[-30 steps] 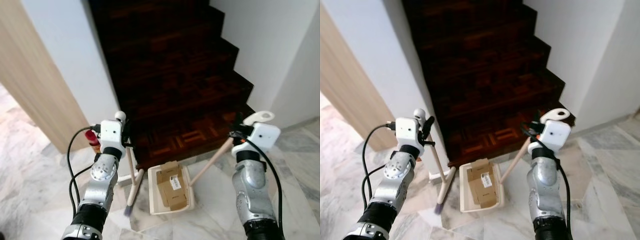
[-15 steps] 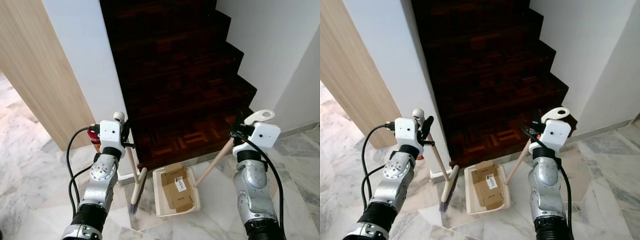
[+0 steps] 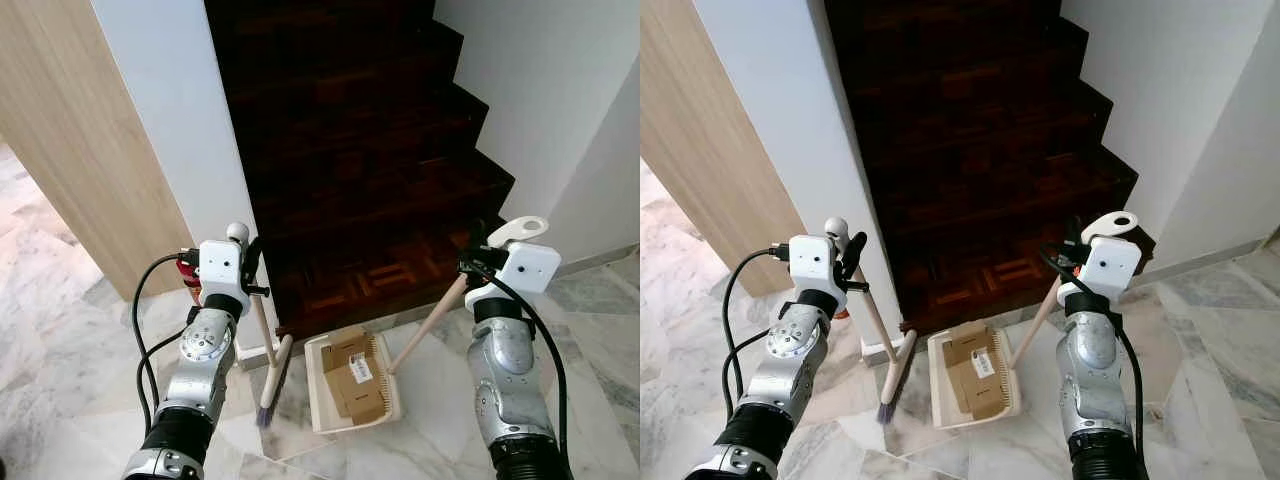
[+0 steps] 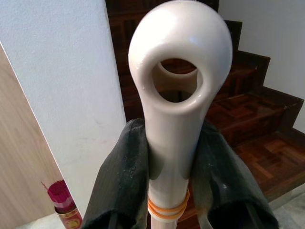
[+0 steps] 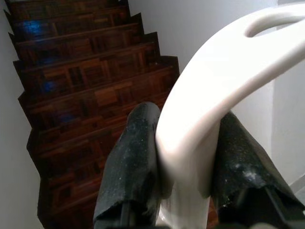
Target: Sweep floor
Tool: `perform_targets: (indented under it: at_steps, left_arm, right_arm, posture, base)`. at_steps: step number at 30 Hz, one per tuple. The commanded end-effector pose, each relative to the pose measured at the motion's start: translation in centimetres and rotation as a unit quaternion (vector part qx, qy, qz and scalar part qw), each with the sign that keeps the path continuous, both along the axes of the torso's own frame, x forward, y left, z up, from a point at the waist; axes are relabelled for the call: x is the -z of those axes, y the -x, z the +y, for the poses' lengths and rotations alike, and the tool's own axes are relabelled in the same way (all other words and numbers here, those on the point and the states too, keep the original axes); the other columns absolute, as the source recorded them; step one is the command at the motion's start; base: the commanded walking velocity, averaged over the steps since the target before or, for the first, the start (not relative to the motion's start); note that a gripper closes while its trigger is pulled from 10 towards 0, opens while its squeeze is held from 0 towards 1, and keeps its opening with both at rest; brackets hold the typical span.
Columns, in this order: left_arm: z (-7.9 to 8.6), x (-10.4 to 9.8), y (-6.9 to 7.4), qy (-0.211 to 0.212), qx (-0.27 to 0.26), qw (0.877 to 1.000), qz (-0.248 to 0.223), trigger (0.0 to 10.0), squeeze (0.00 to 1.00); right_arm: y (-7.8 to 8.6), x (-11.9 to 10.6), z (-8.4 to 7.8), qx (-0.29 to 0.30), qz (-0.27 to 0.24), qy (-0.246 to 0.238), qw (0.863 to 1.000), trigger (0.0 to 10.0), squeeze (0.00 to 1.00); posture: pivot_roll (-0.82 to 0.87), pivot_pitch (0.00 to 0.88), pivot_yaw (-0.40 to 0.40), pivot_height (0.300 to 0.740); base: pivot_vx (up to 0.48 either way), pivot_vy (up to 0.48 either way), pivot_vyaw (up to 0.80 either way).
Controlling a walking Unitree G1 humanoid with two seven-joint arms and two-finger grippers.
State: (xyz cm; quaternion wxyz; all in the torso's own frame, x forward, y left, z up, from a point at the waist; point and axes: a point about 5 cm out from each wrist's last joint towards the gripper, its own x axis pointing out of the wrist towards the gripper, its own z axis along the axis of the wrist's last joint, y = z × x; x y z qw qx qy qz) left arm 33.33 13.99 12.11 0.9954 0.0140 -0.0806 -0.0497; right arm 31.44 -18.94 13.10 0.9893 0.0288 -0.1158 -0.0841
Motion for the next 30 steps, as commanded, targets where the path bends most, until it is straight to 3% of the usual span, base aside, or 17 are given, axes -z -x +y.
perform_targets:
  at_steps: [1, 7, 27, 30]
  left_arm:
    - [0.84, -1.57, -0.38, -0.006, -0.018, 0.999, -0.032, 10.0, 0.00]
    - [1.43, -1.33, -0.12, -0.004, -0.031, 0.999, -0.027, 10.0, 0.00]
    - [1.05, -1.01, 0.06, -0.002, -0.028, 0.999, -0.020, 10.0, 0.00]
    - [1.03, -1.00, 0.08, -0.002, -0.028, 0.999, -0.020, 10.0, 0.00]
  right_arm:
    - [-0.38, -1.17, 0.46, -0.008, -0.032, -0.010, 0.999, 10.0, 0.00]
    - [-0.68, -1.49, 0.51, -0.015, -0.034, -0.010, 0.999, 10.0, 0.00]
    - [-0.69, -1.40, 0.31, -0.015, -0.031, -0.010, 0.999, 10.0, 0.00]
    - [-0.71, -1.41, 0.30, -0.016, -0.031, -0.011, 0.999, 10.0, 0.00]
  posture:
    - [-0.09, 0.000, 0.082, 0.740]
    - [-0.09, 0.000, 0.073, 0.740]
    - [-0.08, 0.000, 0.062, 0.740]
    - [-0.08, 0.000, 0.061, 0.740]
  base:
    - [0.000, 0.000, 0.00]
    - [0.000, 0.000, 0.00]
    - [0.000, 0.000, 0.00]
    - [0.000, 0.355, 0.00]
